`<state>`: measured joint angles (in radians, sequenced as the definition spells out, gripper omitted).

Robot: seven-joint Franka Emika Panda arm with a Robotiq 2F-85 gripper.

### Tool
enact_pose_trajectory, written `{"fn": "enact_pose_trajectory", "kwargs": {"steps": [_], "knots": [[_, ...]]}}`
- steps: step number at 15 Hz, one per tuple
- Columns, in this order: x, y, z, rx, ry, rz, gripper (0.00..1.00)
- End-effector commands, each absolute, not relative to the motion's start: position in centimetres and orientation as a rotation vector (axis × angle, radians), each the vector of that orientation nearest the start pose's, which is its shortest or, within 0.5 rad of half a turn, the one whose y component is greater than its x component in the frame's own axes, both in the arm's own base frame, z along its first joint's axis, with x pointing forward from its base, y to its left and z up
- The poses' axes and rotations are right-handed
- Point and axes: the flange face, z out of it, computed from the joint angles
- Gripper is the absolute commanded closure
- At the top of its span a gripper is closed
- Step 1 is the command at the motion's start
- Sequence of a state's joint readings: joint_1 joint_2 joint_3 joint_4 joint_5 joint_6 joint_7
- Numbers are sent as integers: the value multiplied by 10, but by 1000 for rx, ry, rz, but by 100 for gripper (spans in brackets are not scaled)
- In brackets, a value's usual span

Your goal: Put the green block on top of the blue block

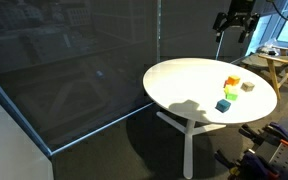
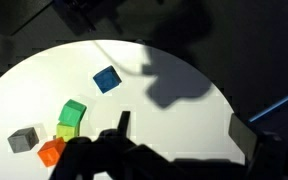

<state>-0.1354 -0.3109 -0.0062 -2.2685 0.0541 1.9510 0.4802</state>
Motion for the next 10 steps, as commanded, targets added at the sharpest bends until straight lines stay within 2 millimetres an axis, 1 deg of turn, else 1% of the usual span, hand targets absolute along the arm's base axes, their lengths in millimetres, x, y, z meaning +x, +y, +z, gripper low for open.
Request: {"fn": "enact_pose_trajectory", "kwargs": {"steps": [1,6,10], "knots": [[468,-83,475,-2985,891,15,0],[485,-108,459,-3011,801,-42,0],[495,-119,451,-3012,779,-69,0]]}}
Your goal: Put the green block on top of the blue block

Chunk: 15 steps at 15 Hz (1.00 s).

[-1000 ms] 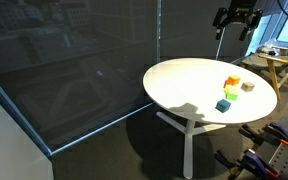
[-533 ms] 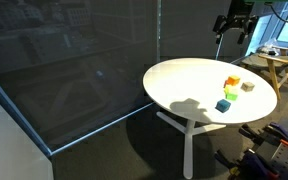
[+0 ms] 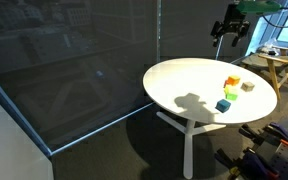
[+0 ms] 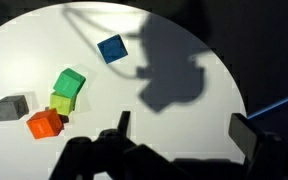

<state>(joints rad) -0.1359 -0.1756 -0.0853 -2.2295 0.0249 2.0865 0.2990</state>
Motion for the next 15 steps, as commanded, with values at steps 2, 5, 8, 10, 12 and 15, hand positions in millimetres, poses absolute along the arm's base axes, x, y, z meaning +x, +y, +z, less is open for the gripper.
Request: {"fn": "enact_pose_trajectory", "kwargs": {"steps": [2,5,8,10,12,15], "knots": [[488,-113,446,-2997,808,-49,0],[491,-115,444,-2997,810,-45,0],[491,-115,445,-2997,809,-49,0],[491,-115,446,-2997,809,-50,0],[491,-115,446,-2997,809,-50,0],[494,-119,447,-2988,832,-76,0]]}}
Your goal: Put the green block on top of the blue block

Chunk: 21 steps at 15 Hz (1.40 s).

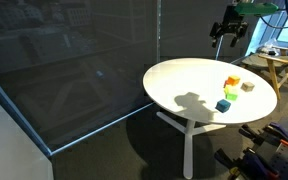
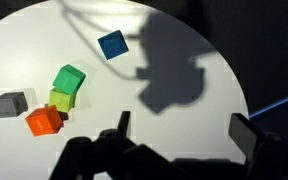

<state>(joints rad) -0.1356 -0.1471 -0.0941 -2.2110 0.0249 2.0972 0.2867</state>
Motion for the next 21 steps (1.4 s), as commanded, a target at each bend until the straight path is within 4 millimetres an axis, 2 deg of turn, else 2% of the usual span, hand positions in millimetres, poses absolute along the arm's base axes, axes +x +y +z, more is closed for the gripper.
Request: {"fn": "enact_pose_trajectory", "kwargs": {"steps": [1,14,21], "knots": [[495,-122,447,-2985,833,-83,0],[501,-179,455,-2936,991,-150,0],[514,-212,448,-2923,1041,-171,0]]}}
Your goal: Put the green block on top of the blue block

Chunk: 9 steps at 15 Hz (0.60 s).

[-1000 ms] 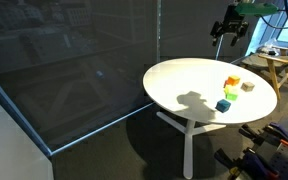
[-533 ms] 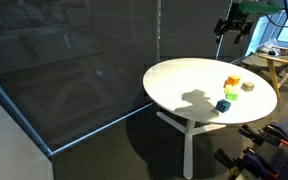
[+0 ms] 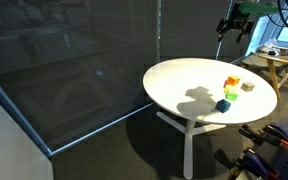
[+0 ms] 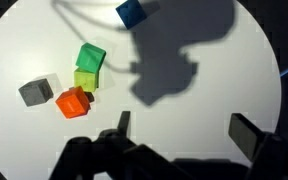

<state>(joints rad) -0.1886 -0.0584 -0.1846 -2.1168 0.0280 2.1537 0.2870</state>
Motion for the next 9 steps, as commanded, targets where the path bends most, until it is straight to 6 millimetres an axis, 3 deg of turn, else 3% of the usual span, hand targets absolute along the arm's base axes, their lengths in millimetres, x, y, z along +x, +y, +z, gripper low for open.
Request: {"fn": "enact_pose_trajectory", "kwargs": {"steps": [1,9], "knots": [[515,-215,446,-2924,1048,-173,0],[524,-243,429,-2931,1030,-161,0]]}}
